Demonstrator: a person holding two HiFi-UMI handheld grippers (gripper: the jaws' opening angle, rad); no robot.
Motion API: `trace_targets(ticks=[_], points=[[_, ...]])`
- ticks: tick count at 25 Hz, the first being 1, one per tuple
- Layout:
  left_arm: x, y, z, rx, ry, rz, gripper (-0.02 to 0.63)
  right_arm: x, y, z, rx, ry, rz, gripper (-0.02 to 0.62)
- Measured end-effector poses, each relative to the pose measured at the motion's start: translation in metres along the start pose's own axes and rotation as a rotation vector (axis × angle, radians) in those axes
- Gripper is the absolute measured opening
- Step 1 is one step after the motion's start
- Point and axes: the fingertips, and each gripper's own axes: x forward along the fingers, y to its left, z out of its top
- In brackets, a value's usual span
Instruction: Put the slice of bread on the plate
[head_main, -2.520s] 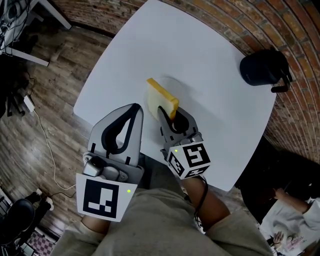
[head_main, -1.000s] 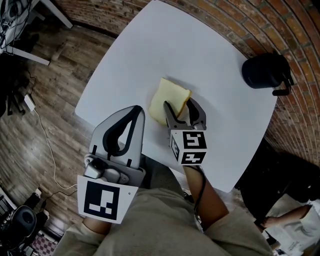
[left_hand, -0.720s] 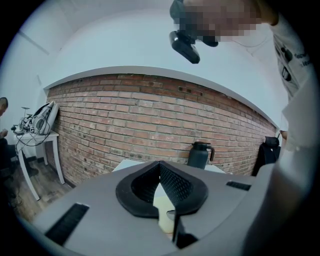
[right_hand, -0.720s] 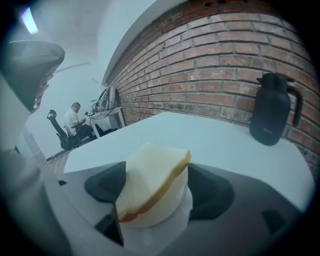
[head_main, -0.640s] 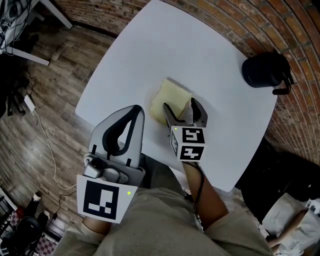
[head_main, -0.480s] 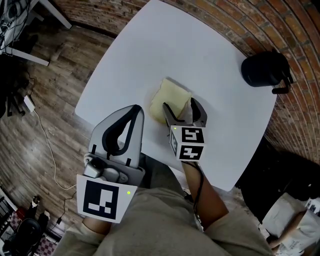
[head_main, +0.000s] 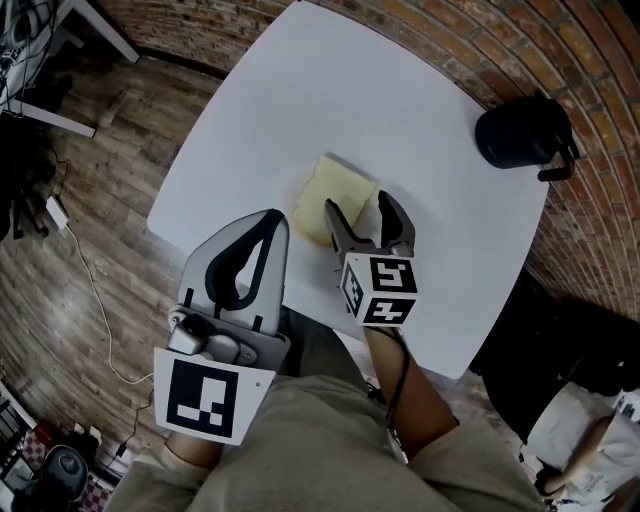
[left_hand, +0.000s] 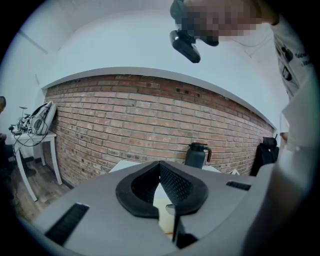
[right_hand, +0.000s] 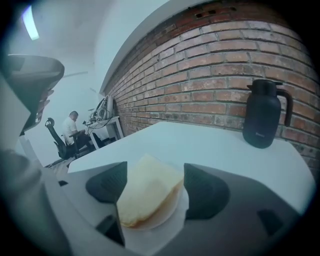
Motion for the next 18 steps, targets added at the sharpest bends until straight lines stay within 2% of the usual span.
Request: trace_targets(ticks=[2, 7, 11, 18], points=[[0.000, -0.003, 0.002, 0.003, -0.001, -0.004, 0.011, -0.003, -0.001, 0.005, 0.001, -0.019, -0.002, 0.314], [-0.002, -0.012, 0.011, 0.013, -0.022, -0.018, 0.011, -0.014, -0.002, 0.019, -0.007, -0.059, -0.011, 0.240], [-0.007, -0.023, 0.019, 0.022, -0.036, -0.026, 0.011, -0.031, -0.004, 0.035, -0.011, -0.108, -0.025, 0.114], [-0.017, -0.045, 0.034, 0.036, -0.068, -0.052, 0.011, -0.071, 0.000, 0.069, -0.039, -0.214, -0.033, 0.029]])
